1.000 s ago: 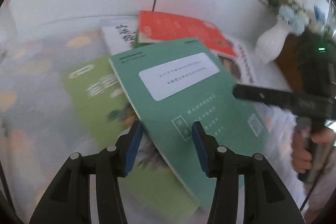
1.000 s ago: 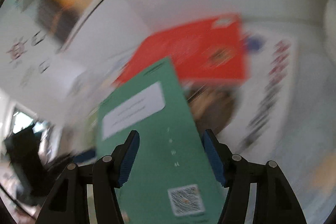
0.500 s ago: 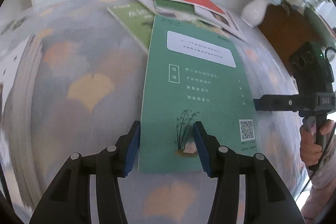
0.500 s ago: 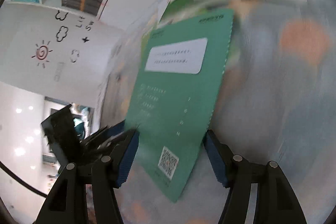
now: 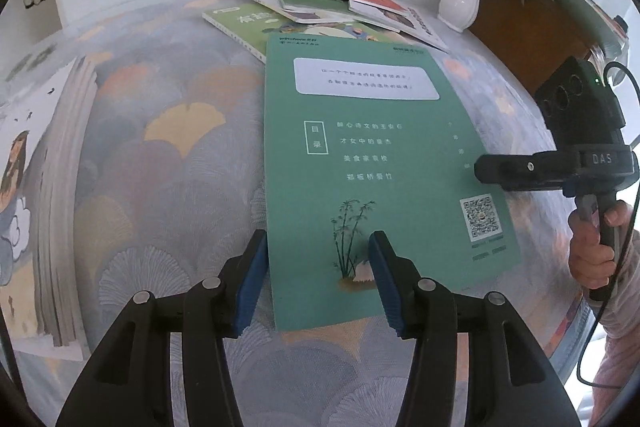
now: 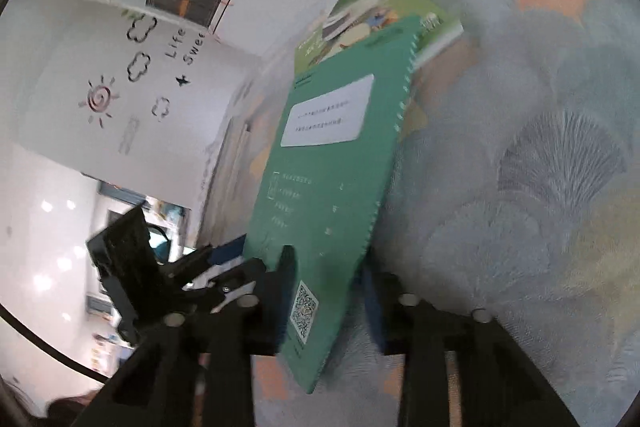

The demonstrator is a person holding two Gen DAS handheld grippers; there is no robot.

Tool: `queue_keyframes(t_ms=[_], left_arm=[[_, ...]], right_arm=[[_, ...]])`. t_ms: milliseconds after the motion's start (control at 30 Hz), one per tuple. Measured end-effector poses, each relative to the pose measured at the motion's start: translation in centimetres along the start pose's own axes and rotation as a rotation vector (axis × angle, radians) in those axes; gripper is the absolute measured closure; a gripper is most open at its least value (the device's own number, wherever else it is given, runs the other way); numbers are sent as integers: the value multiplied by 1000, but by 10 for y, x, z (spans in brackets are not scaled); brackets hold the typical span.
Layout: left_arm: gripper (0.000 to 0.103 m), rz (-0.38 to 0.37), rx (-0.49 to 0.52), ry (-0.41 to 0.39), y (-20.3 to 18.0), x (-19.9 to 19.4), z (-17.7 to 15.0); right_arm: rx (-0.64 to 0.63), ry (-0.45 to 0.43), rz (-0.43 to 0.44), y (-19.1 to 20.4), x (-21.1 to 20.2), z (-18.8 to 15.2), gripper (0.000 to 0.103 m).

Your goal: Organize books

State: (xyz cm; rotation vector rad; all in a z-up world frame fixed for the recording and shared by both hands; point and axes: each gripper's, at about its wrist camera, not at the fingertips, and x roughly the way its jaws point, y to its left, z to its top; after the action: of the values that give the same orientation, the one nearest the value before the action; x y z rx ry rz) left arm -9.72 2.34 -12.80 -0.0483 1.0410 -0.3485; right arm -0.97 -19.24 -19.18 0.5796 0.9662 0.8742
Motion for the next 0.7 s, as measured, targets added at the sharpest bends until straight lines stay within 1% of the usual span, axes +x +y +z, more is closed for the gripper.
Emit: queue_keyframes(t_ms=[33, 100, 167, 267, 300, 400, 433, 467, 500, 533, 600, 633, 667, 700], left_arm=[[54, -1, 1, 3, 0, 0, 1], [54, -9, -10, 7, 1, 0, 0], [54, -15, -23, 4, 3, -2, -1], [53, -9, -39, 8, 4, -8, -2], [53, -9, -43, 10, 4, -11, -2], [55, 48, -37, -16, 5, -26, -1], [55, 56, -33, -24, 5, -29, -1], [55, 55, -31, -38, 5, -36, -2], [55, 46, -32, -54, 6, -43, -2], [55, 37, -35, -69, 7, -49, -3], [55, 25, -48, -96, 11, -60, -5], [55, 24, -54, -104, 13, -63, -6], [55, 24, -64, -111, 17, -66, -9], [55, 25, -76, -111, 21, -67, -12]], right_arm=[[-2, 2, 14, 3, 3, 1, 73], [3, -24, -8, 8, 4, 3, 75], [-2, -66, -25, 15, 0, 6, 93], [19, -82, 27, 26, -12, 9, 96], [5, -83, 13, 34, -15, 9, 96], [-7, -83, -42, 59, -28, 9, 96], [-20, -80, -51, 68, -33, 11, 96], [-66, -76, -85, 84, -45, 14, 96], [-124, -101, -155, 102, -59, 15, 96], [-197, -122, -255, 125, -72, 15, 97], [-285, -123, -404, 157, -80, 11, 97], [-344, -111, -478, 173, -75, 5, 96], [-394, -90, -531, 186, -64, -1, 96], [-422, -67, -556, 191, -53, -7, 96]])
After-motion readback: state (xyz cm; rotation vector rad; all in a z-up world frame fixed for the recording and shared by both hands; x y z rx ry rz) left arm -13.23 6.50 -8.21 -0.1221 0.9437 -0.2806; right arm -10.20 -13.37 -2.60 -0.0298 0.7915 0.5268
